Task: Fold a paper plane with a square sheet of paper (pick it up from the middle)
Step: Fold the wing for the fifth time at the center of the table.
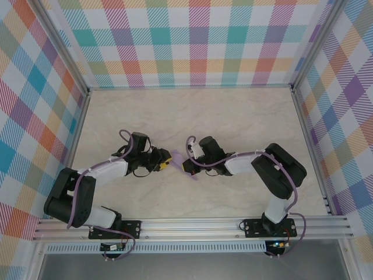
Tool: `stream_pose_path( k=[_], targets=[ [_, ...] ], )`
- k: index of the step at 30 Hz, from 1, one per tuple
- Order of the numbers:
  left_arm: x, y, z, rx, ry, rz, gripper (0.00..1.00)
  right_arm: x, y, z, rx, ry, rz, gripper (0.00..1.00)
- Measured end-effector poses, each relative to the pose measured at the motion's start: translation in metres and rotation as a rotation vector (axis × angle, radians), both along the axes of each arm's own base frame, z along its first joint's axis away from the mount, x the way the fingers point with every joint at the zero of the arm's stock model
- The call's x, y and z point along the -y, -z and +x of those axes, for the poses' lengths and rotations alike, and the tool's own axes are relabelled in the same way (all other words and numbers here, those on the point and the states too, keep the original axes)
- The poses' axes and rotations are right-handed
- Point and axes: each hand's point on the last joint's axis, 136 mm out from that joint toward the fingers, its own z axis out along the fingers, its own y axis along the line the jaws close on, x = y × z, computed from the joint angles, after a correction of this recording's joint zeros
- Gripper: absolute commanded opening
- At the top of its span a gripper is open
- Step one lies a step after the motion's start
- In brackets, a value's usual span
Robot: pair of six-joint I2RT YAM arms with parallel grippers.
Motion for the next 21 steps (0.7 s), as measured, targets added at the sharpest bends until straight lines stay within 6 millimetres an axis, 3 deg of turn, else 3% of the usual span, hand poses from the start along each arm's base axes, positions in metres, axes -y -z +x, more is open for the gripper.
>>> stream_pose_path(
  k=[10,21],
  targets=[
    [0.017,-0.006,0.002,0.084,0.047,-0.050,0.26,-0.008,0.012,-0.003,-0.201,-0.004,0.067,0.00],
    [0.022,0.015,0.003,0.056,0.065,-0.040,0.21,-0.017,0.011,0.000,-0.261,-0.020,0.099,0.00]
  ],
)
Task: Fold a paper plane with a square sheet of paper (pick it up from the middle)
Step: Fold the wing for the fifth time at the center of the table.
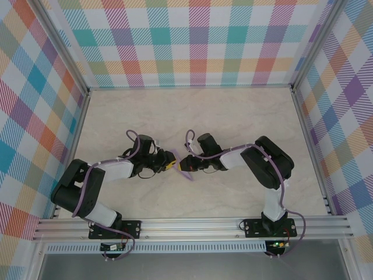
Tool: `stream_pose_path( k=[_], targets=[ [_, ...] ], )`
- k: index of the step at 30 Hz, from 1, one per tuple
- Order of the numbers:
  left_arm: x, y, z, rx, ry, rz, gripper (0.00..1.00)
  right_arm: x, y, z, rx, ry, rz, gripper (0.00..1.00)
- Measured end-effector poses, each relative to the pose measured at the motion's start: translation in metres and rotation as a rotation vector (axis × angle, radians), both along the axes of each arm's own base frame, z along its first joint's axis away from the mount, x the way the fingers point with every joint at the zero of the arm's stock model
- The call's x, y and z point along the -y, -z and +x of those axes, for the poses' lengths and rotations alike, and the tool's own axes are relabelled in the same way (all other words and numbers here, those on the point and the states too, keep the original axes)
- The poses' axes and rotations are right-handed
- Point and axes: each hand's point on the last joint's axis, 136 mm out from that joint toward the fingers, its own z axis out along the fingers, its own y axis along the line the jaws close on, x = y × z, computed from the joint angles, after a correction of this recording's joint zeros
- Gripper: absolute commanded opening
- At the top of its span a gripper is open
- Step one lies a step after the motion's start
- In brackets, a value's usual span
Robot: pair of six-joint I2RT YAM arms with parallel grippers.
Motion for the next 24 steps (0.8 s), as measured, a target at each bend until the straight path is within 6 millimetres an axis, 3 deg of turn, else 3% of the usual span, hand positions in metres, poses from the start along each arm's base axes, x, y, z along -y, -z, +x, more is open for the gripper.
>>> stream_pose_path(
  k=[15,24],
  targets=[
    [0.000,0.024,-0.002,-0.032,0.023,0.031,0.15,0.002,0.004,0.000,-0.034,0.002,-0.021,0.02],
    [0.000,0.029,-0.003,-0.036,0.028,0.039,0.13,0.002,0.004,0.000,-0.050,-0.007,-0.048,0.12]
  ],
)
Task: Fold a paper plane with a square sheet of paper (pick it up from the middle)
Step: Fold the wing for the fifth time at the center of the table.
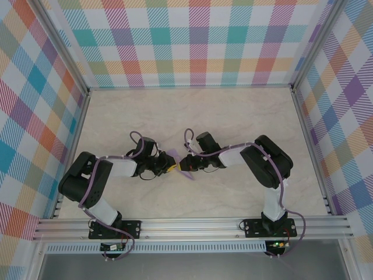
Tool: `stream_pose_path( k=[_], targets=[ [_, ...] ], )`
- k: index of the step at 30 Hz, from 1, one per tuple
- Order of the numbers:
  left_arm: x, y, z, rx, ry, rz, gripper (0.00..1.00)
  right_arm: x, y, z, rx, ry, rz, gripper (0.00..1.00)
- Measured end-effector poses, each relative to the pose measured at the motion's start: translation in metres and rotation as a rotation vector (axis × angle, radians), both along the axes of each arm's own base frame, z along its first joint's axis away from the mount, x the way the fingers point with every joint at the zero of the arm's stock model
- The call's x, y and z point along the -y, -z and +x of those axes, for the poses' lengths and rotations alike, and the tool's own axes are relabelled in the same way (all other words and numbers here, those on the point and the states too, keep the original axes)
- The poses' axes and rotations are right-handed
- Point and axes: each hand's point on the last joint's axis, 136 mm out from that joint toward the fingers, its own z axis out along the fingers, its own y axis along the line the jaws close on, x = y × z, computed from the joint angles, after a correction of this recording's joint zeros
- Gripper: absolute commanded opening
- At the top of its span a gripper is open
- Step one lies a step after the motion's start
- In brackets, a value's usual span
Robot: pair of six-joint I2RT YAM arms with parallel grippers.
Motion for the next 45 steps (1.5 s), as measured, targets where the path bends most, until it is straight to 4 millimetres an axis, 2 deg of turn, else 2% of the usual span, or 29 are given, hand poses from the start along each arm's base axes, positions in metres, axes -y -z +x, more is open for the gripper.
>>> stream_pose_path(
  k=[9,18,21,29,39,45],
  targets=[
    [-0.001,0.010,-0.001,-0.014,0.005,0.013,0.12,0.002,0.002,-0.003,-0.003,-0.023,-0.027,0.23],
    [0.000,0.009,0.000,-0.012,0.006,0.010,0.12,0.009,0.002,-0.009,0.010,-0.055,-0.068,0.25],
    [0.000,0.009,0.000,-0.011,0.007,0.010,0.12,0.012,0.003,-0.011,0.012,-0.063,-0.084,0.23],
    [0.000,0.009,0.000,-0.011,0.007,0.010,0.12,0.016,0.007,-0.016,-0.005,-0.066,-0.101,0.09],
    [0.004,0.001,0.001,0.003,0.020,-0.012,0.15,0.018,0.011,-0.018,-0.025,-0.067,-0.114,0.07],
    [0.007,-0.004,0.004,0.029,0.030,-0.027,0.14,0.018,0.011,-0.018,-0.037,-0.069,-0.121,0.09]
  ],
)
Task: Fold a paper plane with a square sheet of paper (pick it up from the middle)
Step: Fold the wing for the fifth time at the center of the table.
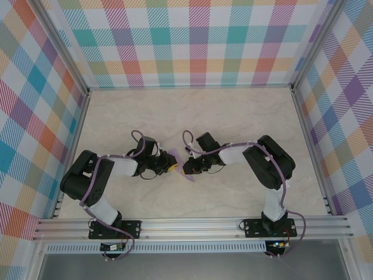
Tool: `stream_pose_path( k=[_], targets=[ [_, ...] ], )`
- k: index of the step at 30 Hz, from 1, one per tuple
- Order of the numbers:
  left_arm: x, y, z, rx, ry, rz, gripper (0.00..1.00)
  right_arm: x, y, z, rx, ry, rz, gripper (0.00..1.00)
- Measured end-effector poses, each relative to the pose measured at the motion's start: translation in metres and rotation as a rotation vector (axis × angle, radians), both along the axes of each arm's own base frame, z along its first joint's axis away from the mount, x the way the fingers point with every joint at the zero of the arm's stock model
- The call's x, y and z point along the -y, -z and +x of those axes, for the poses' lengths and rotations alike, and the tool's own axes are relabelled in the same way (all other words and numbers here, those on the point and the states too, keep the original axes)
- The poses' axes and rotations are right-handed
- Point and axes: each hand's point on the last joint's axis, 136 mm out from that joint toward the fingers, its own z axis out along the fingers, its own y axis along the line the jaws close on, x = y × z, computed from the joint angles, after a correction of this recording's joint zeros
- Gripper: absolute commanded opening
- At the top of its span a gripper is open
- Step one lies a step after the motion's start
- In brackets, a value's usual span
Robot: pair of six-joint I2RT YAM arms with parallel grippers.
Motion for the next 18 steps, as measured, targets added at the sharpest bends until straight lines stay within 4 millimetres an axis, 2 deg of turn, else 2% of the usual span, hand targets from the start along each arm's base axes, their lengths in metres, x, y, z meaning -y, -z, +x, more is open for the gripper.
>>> stream_pose_path(
  k=[6,11,18],
  targets=[
    [0.004,0.003,0.005,-0.003,0.008,0.006,0.11,0.000,-0.001,0.000,-0.008,-0.002,-0.003,0.14],
    [0.003,0.010,0.003,-0.014,0.016,0.019,0.10,-0.001,-0.005,-0.001,-0.016,-0.006,-0.001,0.23],
    [0.003,0.011,0.002,-0.019,0.021,0.026,0.11,0.007,-0.014,-0.009,-0.041,-0.001,-0.030,0.26]
  ],
)
